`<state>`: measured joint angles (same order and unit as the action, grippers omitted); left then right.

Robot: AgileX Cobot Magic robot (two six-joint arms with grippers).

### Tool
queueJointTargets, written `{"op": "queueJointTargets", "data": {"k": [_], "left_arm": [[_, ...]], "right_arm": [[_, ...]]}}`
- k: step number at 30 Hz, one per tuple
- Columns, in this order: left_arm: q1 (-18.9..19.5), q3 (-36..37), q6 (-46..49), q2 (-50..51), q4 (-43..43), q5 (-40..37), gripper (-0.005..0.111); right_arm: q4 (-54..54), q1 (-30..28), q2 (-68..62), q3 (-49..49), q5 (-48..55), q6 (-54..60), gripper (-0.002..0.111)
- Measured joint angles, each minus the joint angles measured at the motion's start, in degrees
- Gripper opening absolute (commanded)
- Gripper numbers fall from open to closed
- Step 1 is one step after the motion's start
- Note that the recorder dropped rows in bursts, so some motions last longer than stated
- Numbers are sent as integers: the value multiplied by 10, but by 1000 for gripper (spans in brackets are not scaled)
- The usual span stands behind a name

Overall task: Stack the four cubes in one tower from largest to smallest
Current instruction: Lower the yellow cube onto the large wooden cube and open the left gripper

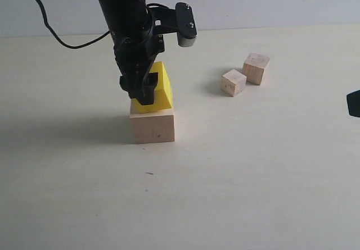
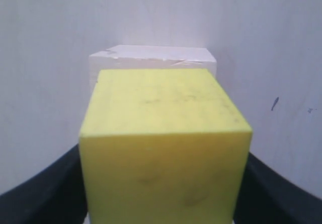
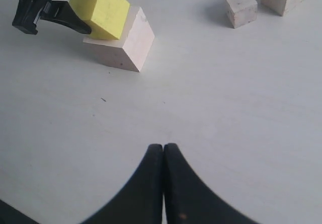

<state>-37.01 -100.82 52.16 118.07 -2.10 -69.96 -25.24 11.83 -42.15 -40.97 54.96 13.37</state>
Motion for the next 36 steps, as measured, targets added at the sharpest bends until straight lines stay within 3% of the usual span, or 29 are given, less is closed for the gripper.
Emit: {"op": "queueJointTargets", "data": {"k": [3,9,36], "left_arm": [[0,0,-5,0,0,0,67],[0,0,-48,0,2,0,83],[0,-1,-72,-37,9,0,82]], "right_arm": [[0,0,0,0,0,0,0],[0,0,0,0,2,0,0],[0,0,0,0,10,0,0]]}}
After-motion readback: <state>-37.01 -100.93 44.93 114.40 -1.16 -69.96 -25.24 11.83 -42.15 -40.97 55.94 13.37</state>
